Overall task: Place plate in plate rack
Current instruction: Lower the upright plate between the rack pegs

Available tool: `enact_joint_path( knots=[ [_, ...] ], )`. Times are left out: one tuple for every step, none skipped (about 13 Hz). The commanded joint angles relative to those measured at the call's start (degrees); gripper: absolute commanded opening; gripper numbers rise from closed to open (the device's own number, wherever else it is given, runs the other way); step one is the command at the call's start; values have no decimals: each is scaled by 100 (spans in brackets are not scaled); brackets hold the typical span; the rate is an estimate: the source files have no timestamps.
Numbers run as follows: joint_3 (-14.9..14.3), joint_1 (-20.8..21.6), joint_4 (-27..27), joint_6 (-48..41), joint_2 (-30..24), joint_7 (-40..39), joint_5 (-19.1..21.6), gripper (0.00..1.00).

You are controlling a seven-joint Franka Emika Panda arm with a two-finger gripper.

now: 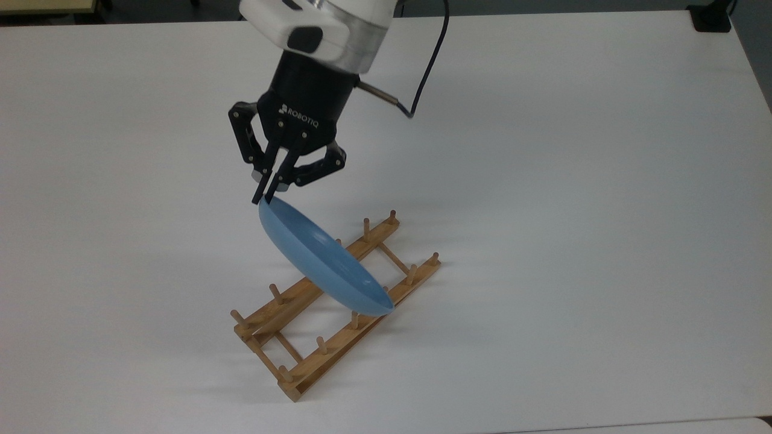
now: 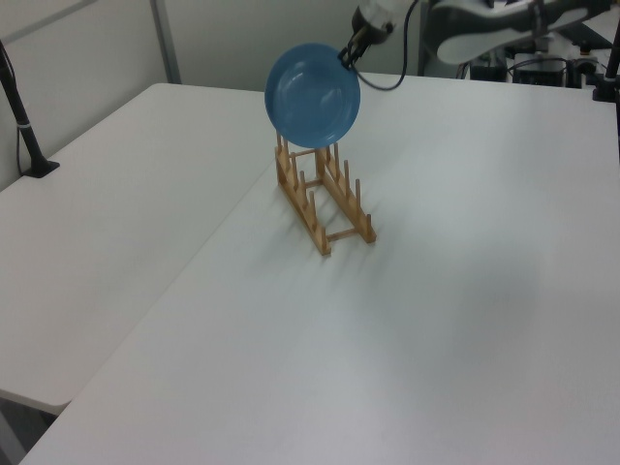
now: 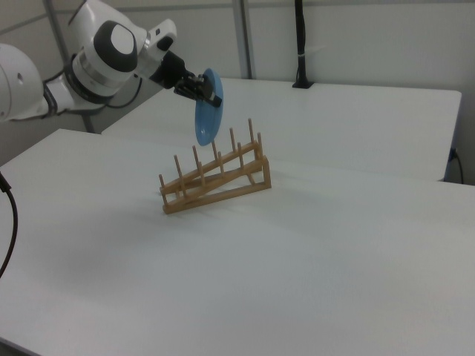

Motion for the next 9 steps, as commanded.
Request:
enact_joint_path(
  knots=[
    [-46,191,-335,139,-34,473,-784,0],
    [-46,261,-414,139,-25,526,-908,0],
    [-46,323,-502,139,-16,631,-1057,0],
    [-46,384,-607,139,10,806,-1311,0],
    [-46,428,-660,130,62,964,-1513,0],
    [-46,429,-678,130,98,1184,-1750,0],
    [-46,429,-696,138,159,1238,-1822,0],
    [-46,420,-687,139,168,1239,-1832,6],
    [-38,420,-696,139,168,1239,-1823,20]
  ],
)
